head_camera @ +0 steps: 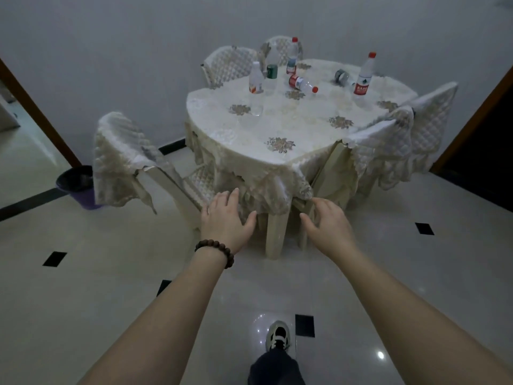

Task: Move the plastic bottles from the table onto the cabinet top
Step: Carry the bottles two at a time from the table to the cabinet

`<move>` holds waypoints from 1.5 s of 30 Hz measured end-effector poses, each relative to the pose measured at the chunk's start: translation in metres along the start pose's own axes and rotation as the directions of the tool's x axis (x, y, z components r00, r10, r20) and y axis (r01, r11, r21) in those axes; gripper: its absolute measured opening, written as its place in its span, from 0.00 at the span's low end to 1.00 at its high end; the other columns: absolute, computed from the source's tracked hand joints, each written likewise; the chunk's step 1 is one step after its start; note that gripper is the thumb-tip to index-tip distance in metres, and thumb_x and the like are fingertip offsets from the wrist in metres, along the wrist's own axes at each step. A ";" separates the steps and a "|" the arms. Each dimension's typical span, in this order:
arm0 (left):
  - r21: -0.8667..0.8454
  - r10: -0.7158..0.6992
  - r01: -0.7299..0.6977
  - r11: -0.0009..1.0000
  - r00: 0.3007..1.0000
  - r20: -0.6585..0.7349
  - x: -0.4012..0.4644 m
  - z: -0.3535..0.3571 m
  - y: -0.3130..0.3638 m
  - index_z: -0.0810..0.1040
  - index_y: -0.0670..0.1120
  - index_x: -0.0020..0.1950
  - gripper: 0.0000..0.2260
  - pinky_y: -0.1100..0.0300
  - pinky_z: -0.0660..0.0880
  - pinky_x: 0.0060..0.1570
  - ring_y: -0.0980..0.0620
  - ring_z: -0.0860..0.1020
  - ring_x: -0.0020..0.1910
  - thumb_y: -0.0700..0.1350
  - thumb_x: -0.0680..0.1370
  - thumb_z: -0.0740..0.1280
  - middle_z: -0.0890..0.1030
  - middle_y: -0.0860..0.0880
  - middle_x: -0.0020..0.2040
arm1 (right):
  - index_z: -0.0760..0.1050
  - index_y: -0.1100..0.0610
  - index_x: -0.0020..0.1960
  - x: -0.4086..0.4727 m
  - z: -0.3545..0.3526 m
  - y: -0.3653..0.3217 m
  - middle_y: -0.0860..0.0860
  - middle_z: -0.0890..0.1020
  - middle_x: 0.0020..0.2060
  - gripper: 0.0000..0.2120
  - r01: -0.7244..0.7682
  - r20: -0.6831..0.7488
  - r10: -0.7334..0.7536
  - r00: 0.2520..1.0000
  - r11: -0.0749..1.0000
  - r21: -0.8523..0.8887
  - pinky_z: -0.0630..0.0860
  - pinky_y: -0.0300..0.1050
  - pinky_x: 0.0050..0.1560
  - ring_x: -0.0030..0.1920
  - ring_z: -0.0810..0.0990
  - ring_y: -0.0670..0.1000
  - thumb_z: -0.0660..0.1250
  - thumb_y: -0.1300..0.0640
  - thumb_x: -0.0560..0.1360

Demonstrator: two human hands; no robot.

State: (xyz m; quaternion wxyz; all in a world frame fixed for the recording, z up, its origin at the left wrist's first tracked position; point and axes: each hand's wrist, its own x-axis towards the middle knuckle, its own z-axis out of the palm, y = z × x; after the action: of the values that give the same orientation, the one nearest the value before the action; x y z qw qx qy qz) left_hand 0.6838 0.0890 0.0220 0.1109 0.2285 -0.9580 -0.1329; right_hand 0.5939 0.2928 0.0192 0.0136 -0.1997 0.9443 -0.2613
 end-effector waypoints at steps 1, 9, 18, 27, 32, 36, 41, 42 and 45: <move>0.004 0.006 -0.006 1.000 1.000 -0.002 0.023 0.004 0.004 0.60 0.49 0.76 0.31 0.46 0.57 0.72 0.48 0.61 0.73 0.61 0.76 0.58 0.65 0.48 0.73 | 0.67 0.55 0.70 0.024 0.000 0.004 0.51 0.71 0.68 0.25 0.003 -0.006 -0.003 1.000 1.000 0.004 0.63 0.50 0.71 0.70 0.65 0.53 0.60 0.45 0.77; 0.022 0.025 -0.026 0.999 1.000 0.011 0.200 0.031 0.040 0.59 0.48 0.75 0.30 0.46 0.58 0.71 0.48 0.62 0.73 0.61 0.77 0.57 0.66 0.48 0.73 | 0.66 0.56 0.71 0.200 -0.012 0.019 0.51 0.70 0.69 0.25 0.015 -0.031 -0.015 0.999 1.000 0.001 0.60 0.48 0.71 0.70 0.63 0.52 0.60 0.46 0.78; 0.042 -0.004 0.002 0.999 0.999 0.047 0.314 0.060 0.045 0.58 0.47 0.76 0.31 0.46 0.56 0.72 0.48 0.58 0.74 0.60 0.77 0.57 0.64 0.47 0.74 | 0.65 0.57 0.72 0.322 0.003 0.030 0.52 0.69 0.70 0.25 0.003 0.028 -0.003 1.000 1.000 0.000 0.59 0.49 0.72 0.72 0.63 0.52 0.59 0.47 0.78; -0.001 0.004 -0.004 1.000 0.998 0.058 0.443 0.091 0.023 0.57 0.46 0.76 0.31 0.46 0.55 0.72 0.48 0.57 0.75 0.60 0.78 0.56 0.63 0.47 0.75 | 0.64 0.57 0.72 0.446 0.037 0.020 0.51 0.67 0.71 0.25 -0.014 0.049 0.014 0.999 1.000 -0.002 0.58 0.47 0.73 0.72 0.61 0.51 0.58 0.48 0.79; -0.012 -0.007 0.008 1.000 0.998 0.067 0.527 0.103 0.001 0.56 0.46 0.77 0.31 0.47 0.54 0.73 0.48 0.57 0.75 0.59 0.78 0.56 0.62 0.47 0.75 | 0.63 0.56 0.73 0.532 0.057 0.002 0.51 0.67 0.72 0.25 -0.038 0.059 0.038 0.998 0.999 0.013 0.58 0.48 0.73 0.73 0.60 0.51 0.58 0.47 0.79; -0.033 0.028 -0.027 0.999 0.999 0.022 0.590 0.108 -0.013 0.61 0.46 0.75 0.29 0.47 0.57 0.71 0.49 0.61 0.73 0.58 0.77 0.58 0.66 0.48 0.72 | 0.64 0.56 0.72 0.587 0.067 -0.010 0.51 0.67 0.71 0.25 -0.059 0.038 0.058 0.998 0.998 0.025 0.58 0.47 0.72 0.73 0.60 0.52 0.59 0.47 0.79; -0.178 0.025 -0.022 0.984 1.000 0.012 0.641 0.121 -0.013 0.61 0.45 0.75 0.31 0.49 0.58 0.72 0.48 0.61 0.73 0.58 0.76 0.62 0.66 0.46 0.73 | 0.65 0.56 0.72 0.621 0.072 -0.005 0.52 0.68 0.71 0.25 -0.116 0.044 0.114 0.992 0.993 0.025 0.58 0.47 0.72 0.72 0.61 0.52 0.60 0.48 0.78; -0.273 -0.001 0.004 0.962 1.000 0.013 0.648 0.125 -0.012 0.61 0.45 0.75 0.32 0.48 0.60 0.71 0.48 0.62 0.73 0.59 0.76 0.63 0.66 0.47 0.73 | 0.65 0.56 0.72 0.625 0.072 -0.002 0.52 0.68 0.71 0.25 -0.122 0.042 0.121 0.992 0.992 0.020 0.58 0.47 0.72 0.72 0.61 0.52 0.60 0.48 0.78; -0.595 -0.119 0.146 0.791 0.989 0.085 0.665 0.135 -0.007 0.58 0.46 0.76 0.38 0.49 0.63 0.70 0.50 0.64 0.72 0.57 0.72 0.70 0.65 0.48 0.73 | 0.65 0.57 0.72 0.639 0.072 0.004 0.53 0.69 0.70 0.24 -0.117 0.033 0.116 0.993 0.993 0.013 0.59 0.48 0.72 0.72 0.62 0.53 0.61 0.49 0.78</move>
State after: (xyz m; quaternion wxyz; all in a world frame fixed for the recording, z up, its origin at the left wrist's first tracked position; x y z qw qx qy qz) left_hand 0.0710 -0.2001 -0.0064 0.1470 0.2454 -0.8507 -0.4411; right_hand 0.0137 0.0153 0.0054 0.0457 -0.1483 0.9521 -0.2636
